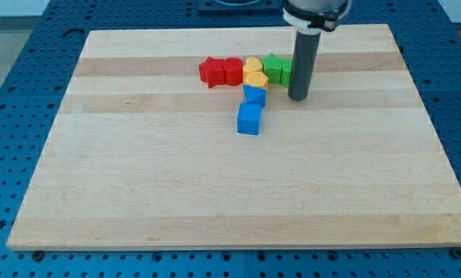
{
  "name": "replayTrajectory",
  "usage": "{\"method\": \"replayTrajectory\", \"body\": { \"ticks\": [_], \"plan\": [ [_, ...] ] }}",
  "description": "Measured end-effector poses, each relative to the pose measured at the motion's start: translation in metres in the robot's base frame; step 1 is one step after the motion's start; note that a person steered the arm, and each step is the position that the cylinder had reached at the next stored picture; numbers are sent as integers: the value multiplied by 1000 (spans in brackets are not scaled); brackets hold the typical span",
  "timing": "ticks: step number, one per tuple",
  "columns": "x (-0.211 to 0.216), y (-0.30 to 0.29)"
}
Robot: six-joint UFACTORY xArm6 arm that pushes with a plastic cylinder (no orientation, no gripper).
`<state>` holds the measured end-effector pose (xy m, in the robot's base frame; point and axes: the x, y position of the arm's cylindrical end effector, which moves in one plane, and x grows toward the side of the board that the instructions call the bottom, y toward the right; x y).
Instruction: Move your arm towards the center left of the board
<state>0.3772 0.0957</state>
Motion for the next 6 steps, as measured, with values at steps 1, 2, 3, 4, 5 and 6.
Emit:
{"method": "replayTrajectory", "body": {
  "ticks": [1, 2, 3, 4, 5, 6],
  "plan": [
    [29, 27],
    [87, 25],
    [146, -26],
    [166, -124],
    [152, -218],
    [106, -271]
  ]
}}
